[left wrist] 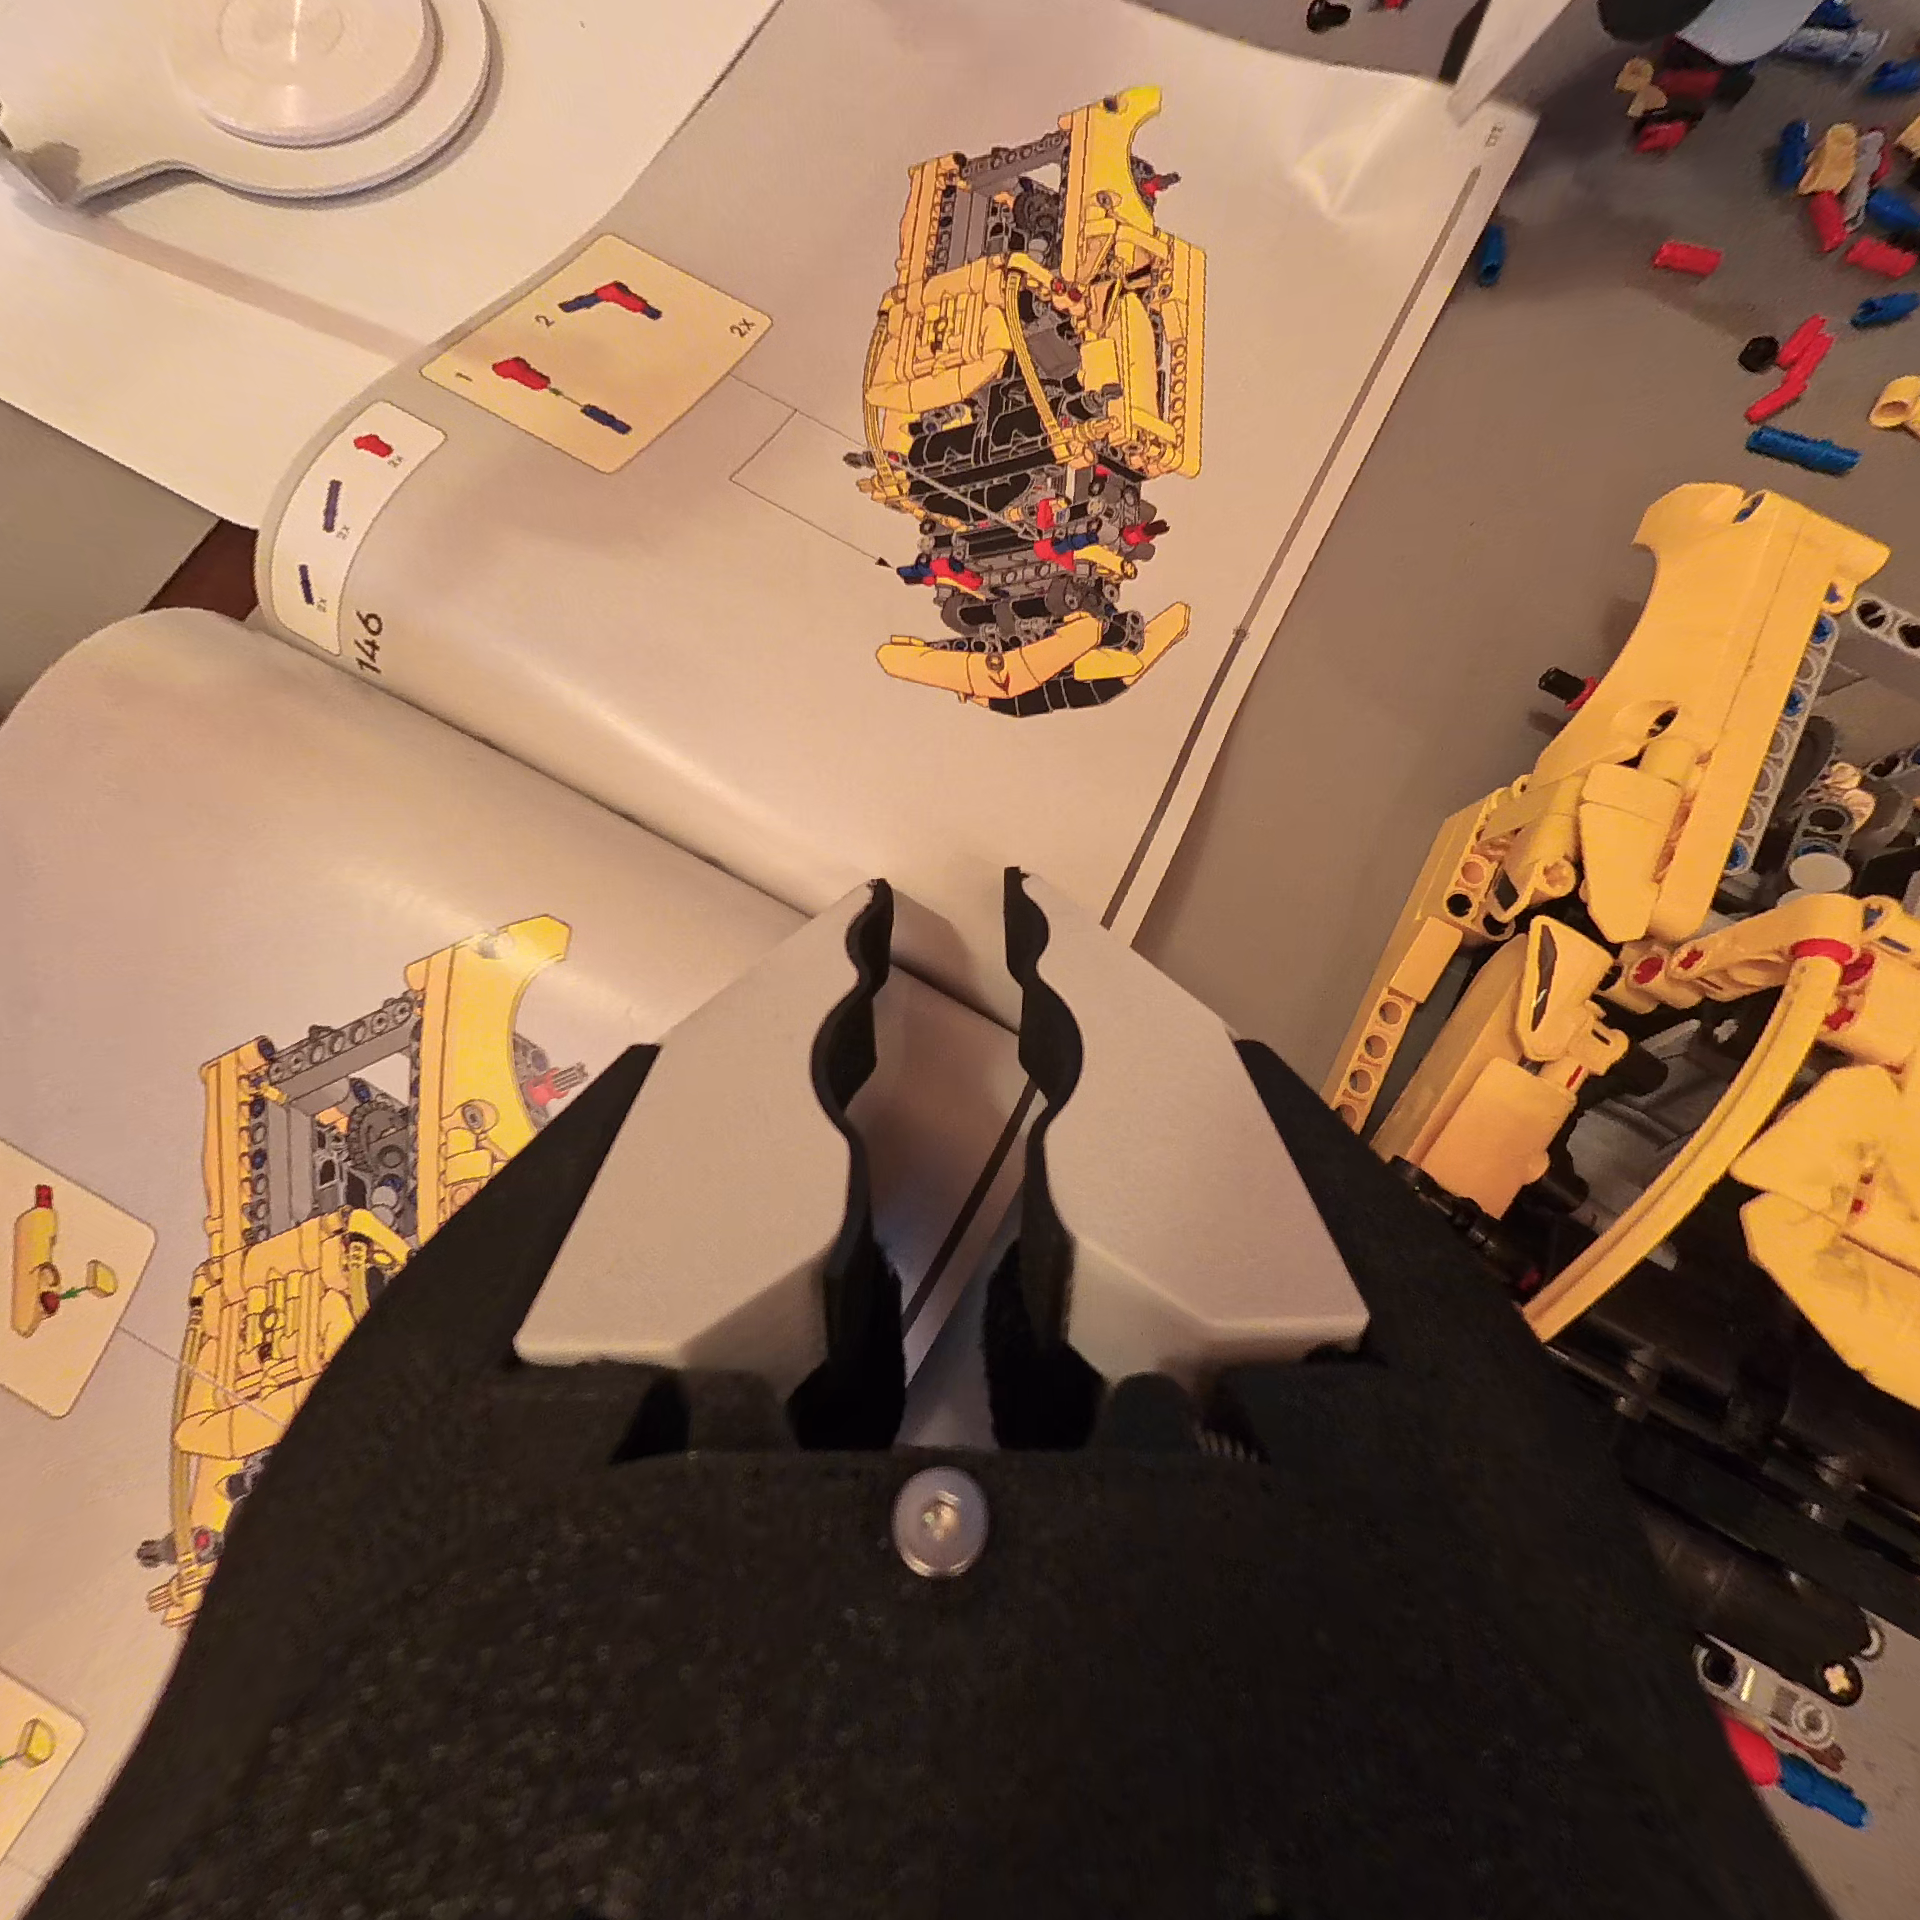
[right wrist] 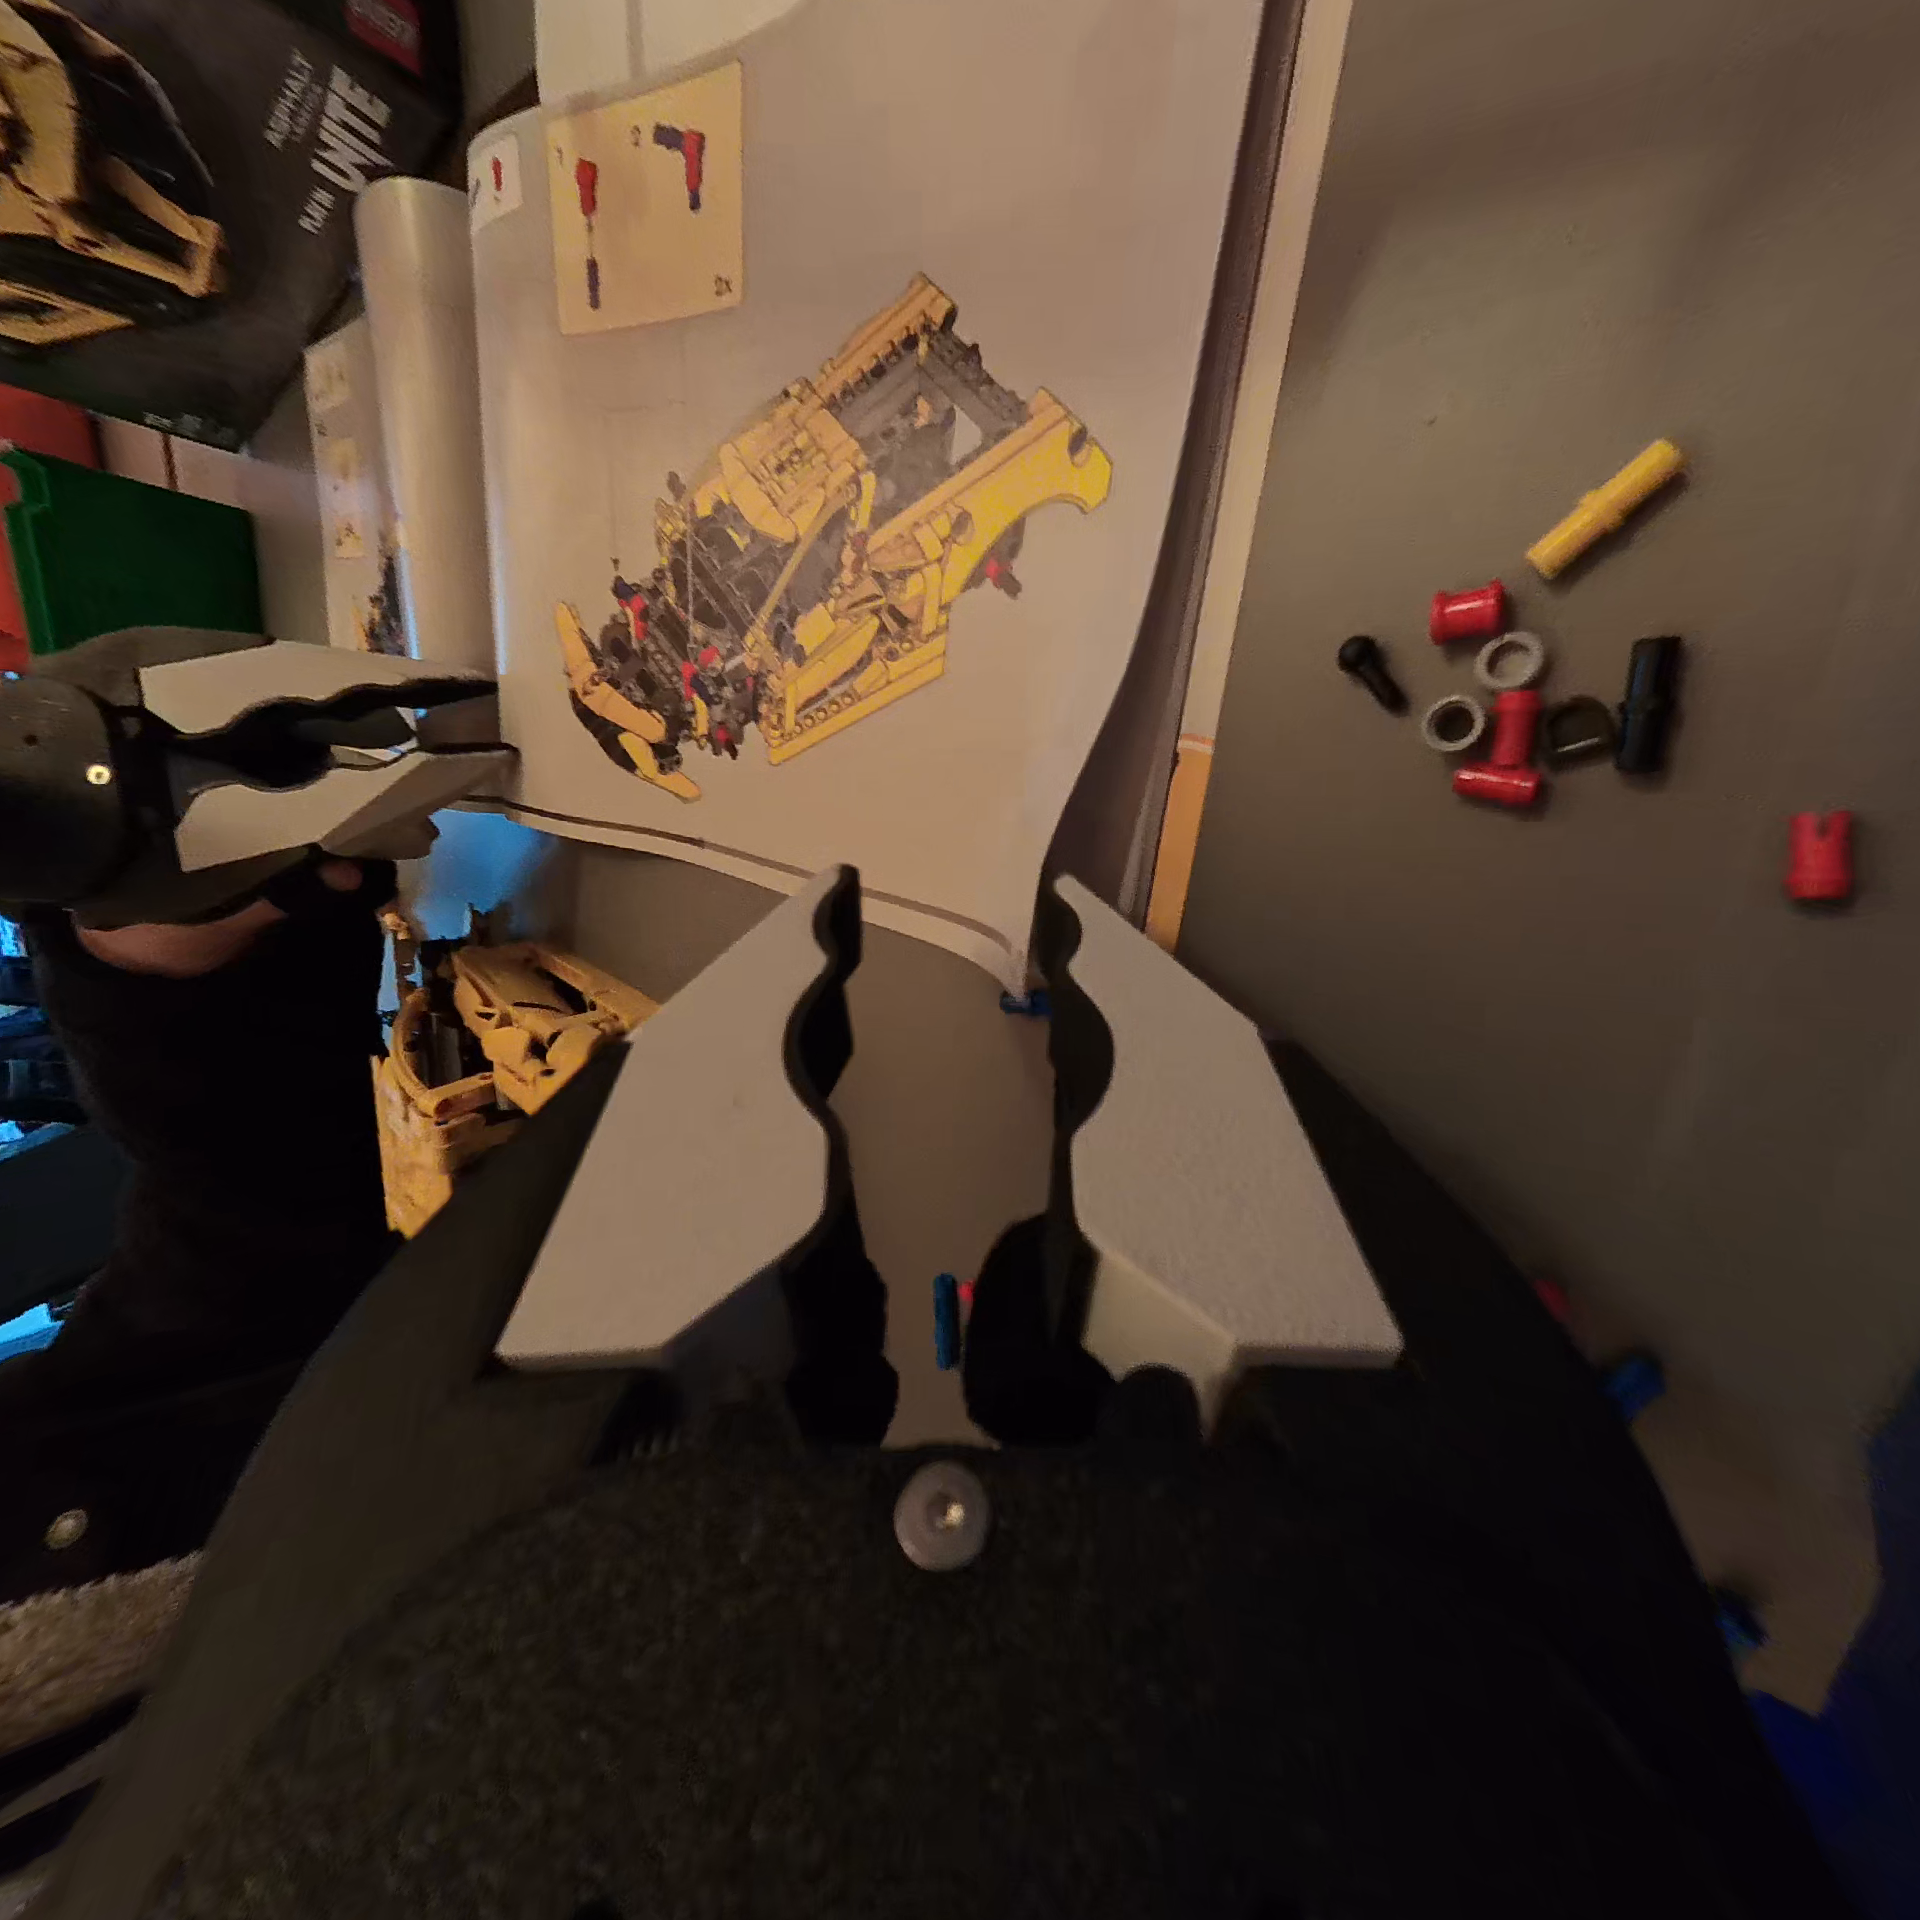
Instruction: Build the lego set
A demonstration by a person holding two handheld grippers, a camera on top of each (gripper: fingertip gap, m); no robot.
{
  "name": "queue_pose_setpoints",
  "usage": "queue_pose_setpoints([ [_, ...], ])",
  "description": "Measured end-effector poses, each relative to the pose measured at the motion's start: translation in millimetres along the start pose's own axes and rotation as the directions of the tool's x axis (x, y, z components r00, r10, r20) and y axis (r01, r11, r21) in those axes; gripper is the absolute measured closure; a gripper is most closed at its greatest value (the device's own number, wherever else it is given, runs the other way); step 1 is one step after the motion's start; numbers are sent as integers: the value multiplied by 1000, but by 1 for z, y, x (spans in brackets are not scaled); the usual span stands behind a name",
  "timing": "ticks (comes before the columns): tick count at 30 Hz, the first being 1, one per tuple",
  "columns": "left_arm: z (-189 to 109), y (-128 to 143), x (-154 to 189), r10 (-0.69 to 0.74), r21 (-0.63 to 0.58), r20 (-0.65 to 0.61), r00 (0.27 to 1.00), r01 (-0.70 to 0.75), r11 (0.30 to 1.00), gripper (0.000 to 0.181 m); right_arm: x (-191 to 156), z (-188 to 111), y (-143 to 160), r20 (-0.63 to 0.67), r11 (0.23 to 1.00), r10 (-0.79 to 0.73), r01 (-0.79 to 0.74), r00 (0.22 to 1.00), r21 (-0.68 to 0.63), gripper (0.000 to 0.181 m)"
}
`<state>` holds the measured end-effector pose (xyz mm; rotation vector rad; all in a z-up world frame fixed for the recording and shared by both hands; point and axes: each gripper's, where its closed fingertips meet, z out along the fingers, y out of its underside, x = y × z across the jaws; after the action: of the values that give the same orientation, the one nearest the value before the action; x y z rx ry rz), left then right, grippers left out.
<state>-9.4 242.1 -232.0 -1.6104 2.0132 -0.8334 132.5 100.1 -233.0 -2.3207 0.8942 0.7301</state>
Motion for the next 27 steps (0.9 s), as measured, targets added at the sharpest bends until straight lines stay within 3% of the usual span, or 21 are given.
queue_pose_setpoints([
  [4, 0, 0, 0, 1, 0, 1, 1000, -1, 1000, 160, 1, -2, -1, -43, 999, -49, 48, 998, -7, 181],
  [10, 0, 0, 0, 1, 1, 1, 1000, -1, 1000, 160, -8, -9, -3, -82, 995, -101, 102, 991, -2, 181],
  [14, 0, 0, 0, -2, 1, -1, 1000, 2, 1000, 160, -43, -10, -4, -26, 964, -267, 267, 963, -7, 181],
  [18, 0, 0, 0, -16, 5, -11, 1000, 16, 1000, 160, -77, 12, 6, -61, 855, -517, 511, 854, -88, 181],
  [25, -2, -1, -1, -13, 2, -8, 1000, 13, 1000, 159, -123, 50, 17, 17, 761, -644, 642, 765, -90, 181],
  [27, -9, -12, -17, -51, 59, 57, 997, 48, 997, 160, -133, 53, 17, 26, 744, -665, 665, 746, -69, 181],
])
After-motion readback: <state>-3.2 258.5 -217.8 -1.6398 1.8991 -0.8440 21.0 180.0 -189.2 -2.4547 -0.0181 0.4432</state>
